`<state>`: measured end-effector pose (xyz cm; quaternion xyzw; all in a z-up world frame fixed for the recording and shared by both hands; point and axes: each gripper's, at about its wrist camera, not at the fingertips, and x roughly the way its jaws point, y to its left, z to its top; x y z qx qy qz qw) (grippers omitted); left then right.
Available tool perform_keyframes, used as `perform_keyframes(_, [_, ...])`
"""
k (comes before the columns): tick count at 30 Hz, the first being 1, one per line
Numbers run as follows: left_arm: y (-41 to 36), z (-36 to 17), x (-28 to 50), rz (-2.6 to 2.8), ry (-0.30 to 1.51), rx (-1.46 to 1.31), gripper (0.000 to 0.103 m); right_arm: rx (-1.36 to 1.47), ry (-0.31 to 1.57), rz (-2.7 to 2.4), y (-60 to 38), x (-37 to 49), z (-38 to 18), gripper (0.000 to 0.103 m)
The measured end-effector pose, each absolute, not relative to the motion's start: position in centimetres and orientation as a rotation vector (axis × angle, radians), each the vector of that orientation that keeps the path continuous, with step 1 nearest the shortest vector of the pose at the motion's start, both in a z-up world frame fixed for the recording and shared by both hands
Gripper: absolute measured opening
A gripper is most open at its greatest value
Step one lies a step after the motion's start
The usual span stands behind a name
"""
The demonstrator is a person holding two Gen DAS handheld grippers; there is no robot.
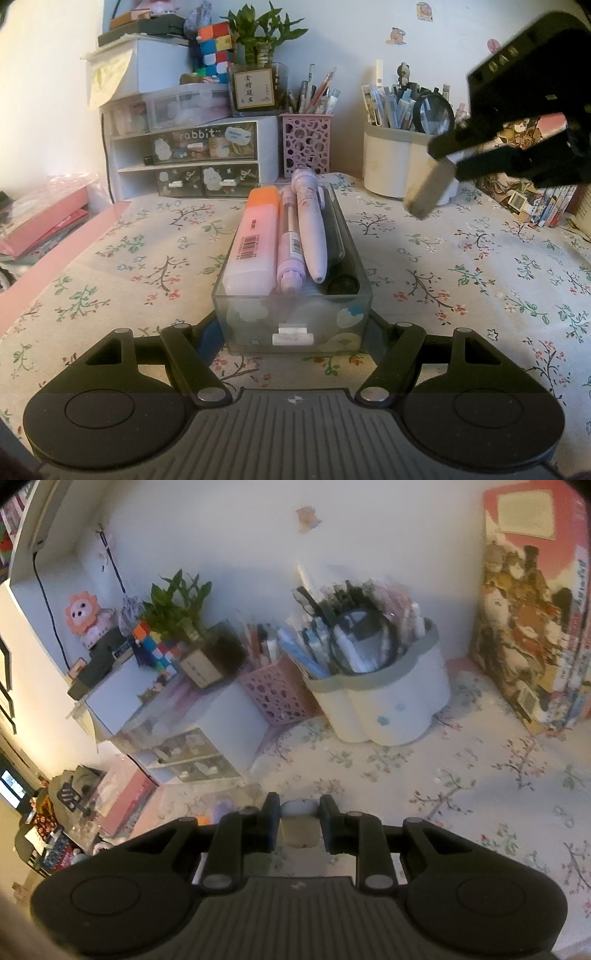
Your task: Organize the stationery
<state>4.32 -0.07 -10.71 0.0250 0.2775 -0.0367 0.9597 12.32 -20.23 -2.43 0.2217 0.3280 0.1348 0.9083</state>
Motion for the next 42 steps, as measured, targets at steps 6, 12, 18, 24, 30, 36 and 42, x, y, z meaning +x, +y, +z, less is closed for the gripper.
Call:
perform_keyframes(6, [-0.1, -10.7, 4.3, -0.074, 0.562, 0.05, 0.072, 0.49, 0.653, 0.317, -19.9, 14.0, -1.1, 0.038])
perform_keyframes(12, [-0.2, -10.7, 4.4, -0.076, 0.562, 0.054, 0.072, 0.552, 0.639, 0.365, -19.6, 15.9, -0.1, 0.038])
perform_keyframes(18, [-0.2, -10.7, 4.4, -0.076, 0.562, 0.055, 0.072, 0.635, 0.689, 0.382, -17.7, 18.2, -1.3, 0.038])
perform_keyframes(24, [-0.2, -10.7, 4.4, -0.076, 0.561, 0.055, 0.072, 0.676, 0.723, 0.382, -16.1, 19.9, -2.5, 0.038])
perform_keyframes(30, [-0.2, -10.7, 4.4, -0.077, 0.561, 0.056, 0.072, 0.687, 0.749, 0.336, -15.8, 20.5, -3.7, 0.038])
perform_keyframes(36, [-0.2, -10.7, 4.4, -0.078, 0.561, 0.056, 0.072, 0.682, 0.78, 0.334, -15.0, 20.7, -4.6, 0.039])
perform_keyframes(42, [-0.2, -10.7, 4.4, -0.079, 0.561, 0.057, 0.072, 0.668, 0.816, 0.343, -14.6, 21.1, -5.3, 0.04])
